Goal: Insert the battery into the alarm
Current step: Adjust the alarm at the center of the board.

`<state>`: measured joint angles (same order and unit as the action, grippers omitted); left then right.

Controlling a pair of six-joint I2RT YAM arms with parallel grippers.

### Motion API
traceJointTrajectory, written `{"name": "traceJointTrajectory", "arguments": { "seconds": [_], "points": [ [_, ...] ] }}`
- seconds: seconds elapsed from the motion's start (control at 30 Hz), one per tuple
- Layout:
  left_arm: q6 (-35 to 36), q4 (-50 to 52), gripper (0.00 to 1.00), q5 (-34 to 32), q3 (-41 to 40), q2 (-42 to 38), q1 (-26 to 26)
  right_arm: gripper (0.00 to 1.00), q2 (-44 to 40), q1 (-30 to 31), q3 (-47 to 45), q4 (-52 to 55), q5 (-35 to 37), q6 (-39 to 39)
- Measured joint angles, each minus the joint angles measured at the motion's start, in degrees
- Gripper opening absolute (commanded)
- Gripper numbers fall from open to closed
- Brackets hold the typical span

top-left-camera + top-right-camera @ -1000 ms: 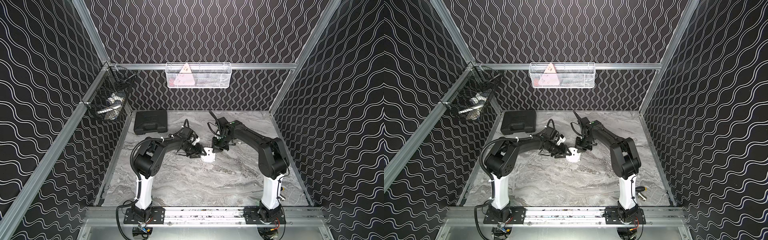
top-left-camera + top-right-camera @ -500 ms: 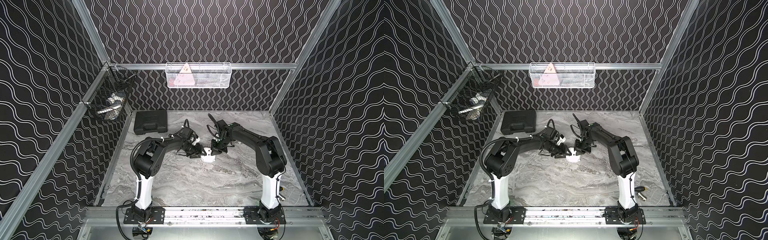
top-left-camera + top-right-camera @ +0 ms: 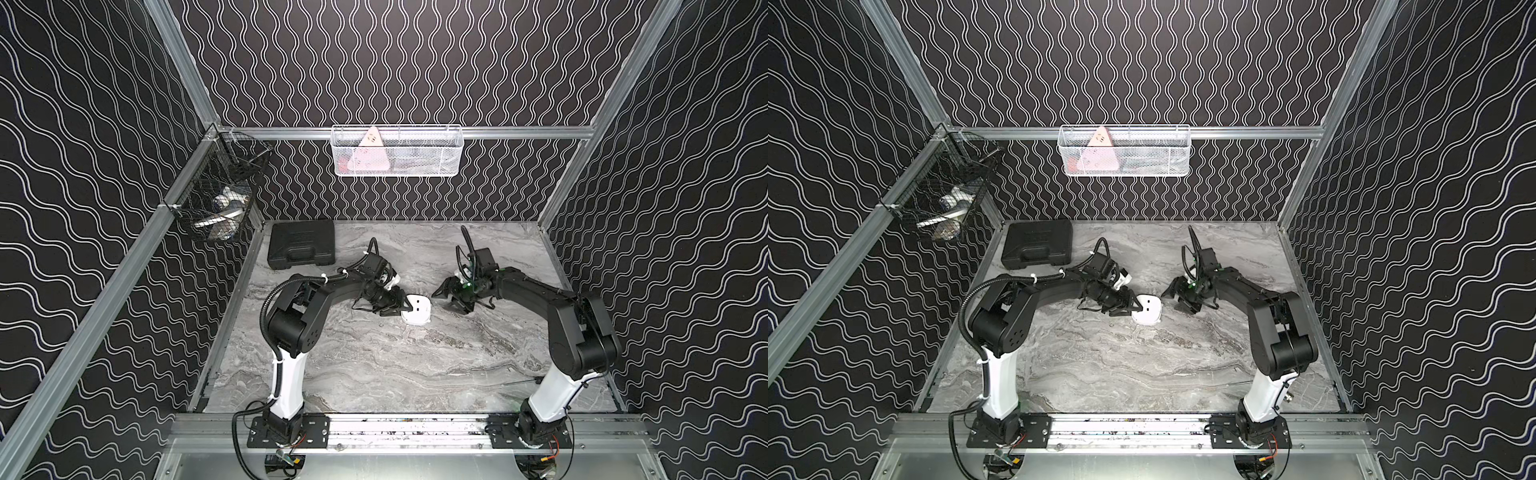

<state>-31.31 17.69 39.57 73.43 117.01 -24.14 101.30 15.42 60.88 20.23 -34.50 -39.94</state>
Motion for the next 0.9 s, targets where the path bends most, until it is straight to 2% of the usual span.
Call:
{"name": "traceJointTrajectory", "arguments": {
  "seconds": [0.1, 0.4, 0.7, 0.77, 0.83, 0.9],
  "points": [
    [0.17, 0.57, 0.46, -0.22, 0.2, -0.15, 0.0, 0.67, 0.39, -1.05, -3.89, -6.34, -3.28, -1.81],
    [0.46, 1.73, 0.44, -0.83, 0.76, -0.26, 0.0, 0.65, 5.79, -1.33, -9.55, -23.54, -11.96, -7.04],
    [1.11, 1.05, 0.42, -0.35, 0.87, 0.17, -0.09, 0.65, 7.91, -1.33, -10.03, -30.01, -14.95, -7.58],
    [1.14, 1.16, 0.46, -0.35, 0.9, 0.15, -0.07, 0.65, 8.11, -1.38, -9.97, -30.4, -15.65, -7.61],
    [1.31, 1.14, 0.57, -0.5, 0.9, 0.31, -0.07, 0.65, 8.07, -1.38, -9.97, -30.77, -16.09, -8.44],
    [1.22, 1.29, 0.63, -0.92, 0.9, 0.39, 0.04, 0.65, 7.21, -1.38, -10.16, -30.32, -16.0, -8.48]
  ]
}}
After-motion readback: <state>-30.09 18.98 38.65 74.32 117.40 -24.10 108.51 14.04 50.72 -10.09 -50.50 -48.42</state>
